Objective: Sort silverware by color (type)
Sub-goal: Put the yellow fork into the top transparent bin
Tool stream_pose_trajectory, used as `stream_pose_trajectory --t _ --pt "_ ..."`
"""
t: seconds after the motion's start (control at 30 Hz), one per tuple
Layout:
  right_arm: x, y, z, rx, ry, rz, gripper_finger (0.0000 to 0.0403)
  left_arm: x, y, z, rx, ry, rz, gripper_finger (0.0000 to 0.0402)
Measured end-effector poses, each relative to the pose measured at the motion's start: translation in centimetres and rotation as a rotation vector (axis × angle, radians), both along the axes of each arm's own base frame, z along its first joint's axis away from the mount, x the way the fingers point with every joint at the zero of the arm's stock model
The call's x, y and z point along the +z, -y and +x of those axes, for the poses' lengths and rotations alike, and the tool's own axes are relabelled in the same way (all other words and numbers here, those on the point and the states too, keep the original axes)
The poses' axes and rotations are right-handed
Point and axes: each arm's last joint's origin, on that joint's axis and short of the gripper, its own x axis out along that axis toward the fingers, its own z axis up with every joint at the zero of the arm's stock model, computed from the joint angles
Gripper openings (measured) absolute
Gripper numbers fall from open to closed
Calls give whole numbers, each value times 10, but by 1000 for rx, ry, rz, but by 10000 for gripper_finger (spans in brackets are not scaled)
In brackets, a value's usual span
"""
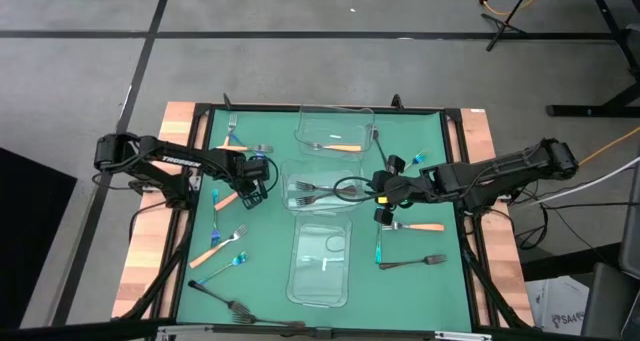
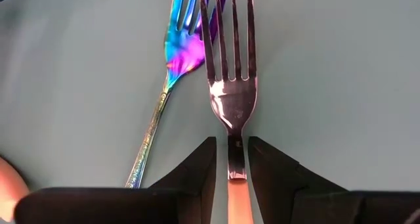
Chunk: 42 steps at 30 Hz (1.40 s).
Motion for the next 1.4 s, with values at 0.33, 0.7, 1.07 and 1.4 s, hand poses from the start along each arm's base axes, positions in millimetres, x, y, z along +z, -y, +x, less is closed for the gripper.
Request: stream_pose_trajectory --t 0.33,0.7,1.07,1.4 --pt "0 0 0 0 0 0 88 0 0 0 2 2 0 79" --pt "0 0 0 0 0 0 88 1 0 1 3 8 -15 10" --pt "0 0 0 0 0 0 88 1 0 1 50 18 -23 7" --pt "0 0 0 0 0 0 88 2 1 1 54 31 -33 7"
